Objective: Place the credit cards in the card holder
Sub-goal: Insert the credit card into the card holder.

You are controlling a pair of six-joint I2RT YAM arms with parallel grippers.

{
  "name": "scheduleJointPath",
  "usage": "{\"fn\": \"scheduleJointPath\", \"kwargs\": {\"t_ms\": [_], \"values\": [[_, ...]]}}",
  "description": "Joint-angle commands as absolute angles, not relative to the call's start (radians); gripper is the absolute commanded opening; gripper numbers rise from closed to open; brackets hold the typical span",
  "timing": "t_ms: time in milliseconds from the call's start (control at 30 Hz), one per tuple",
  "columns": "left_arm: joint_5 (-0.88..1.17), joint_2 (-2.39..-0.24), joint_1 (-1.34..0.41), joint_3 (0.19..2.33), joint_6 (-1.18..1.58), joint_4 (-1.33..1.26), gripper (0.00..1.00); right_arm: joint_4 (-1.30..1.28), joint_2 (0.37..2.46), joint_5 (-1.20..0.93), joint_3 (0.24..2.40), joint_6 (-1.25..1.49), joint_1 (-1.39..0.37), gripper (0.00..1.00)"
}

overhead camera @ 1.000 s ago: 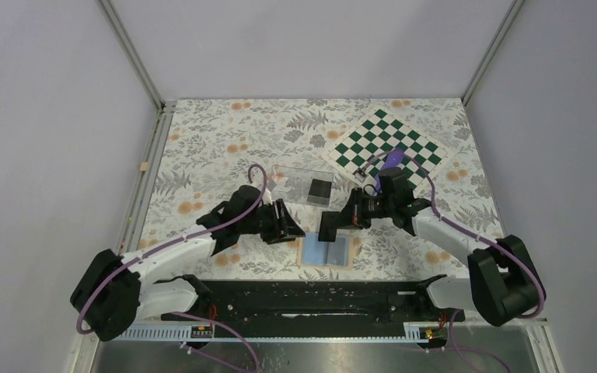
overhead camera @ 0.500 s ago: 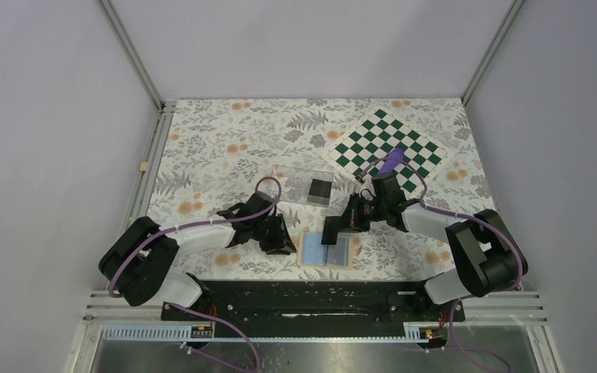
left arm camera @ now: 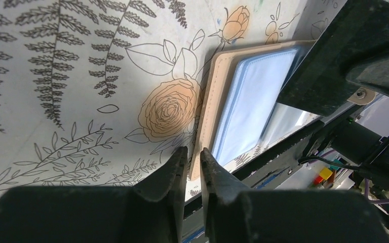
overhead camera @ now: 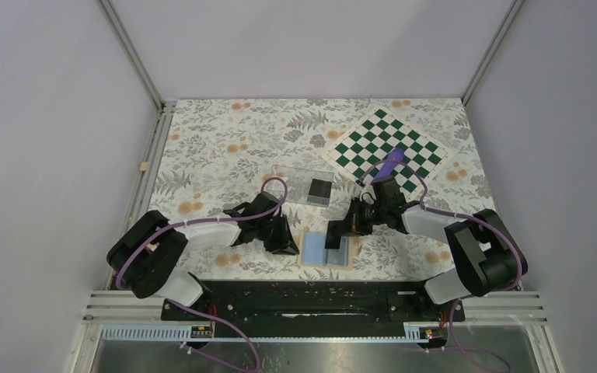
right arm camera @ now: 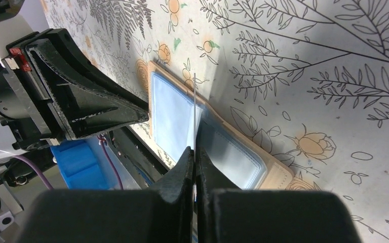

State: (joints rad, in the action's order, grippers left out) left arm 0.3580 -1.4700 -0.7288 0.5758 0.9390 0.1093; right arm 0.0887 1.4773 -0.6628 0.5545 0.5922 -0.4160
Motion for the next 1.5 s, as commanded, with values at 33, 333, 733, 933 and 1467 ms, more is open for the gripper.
{"fn": "scheduleJointPath", "kwargs": {"t_ms": [33,333,733,933,1467], "values": [[0.334,-1.489,-0.739,0.594,0.933,0.106,0.14,0.177,1.505,-0.701,0.527,0.63,-0.411,0.0],[0.338,-1.495,-0.747,0.582,0.95,0.085,0.06,0.289,1.521,-0.761,0.49,0.719,-0.411,0.0],[0.341,-1.506,-0.757,0.564,0.978,0.052,0.0,0.313,1.566,-0.784,0.48,0.747,-0.411,0.0],[0.34,-1.515,-0.762,0.57,0.982,0.051,0.0,0.25,1.562,-0.801,0.473,0.762,-0.413,0.0],[0.337,-1.524,-0.774,0.585,0.985,0.051,0.0,0.096,1.554,-0.785,0.474,0.716,-0.473,0.0]]}}
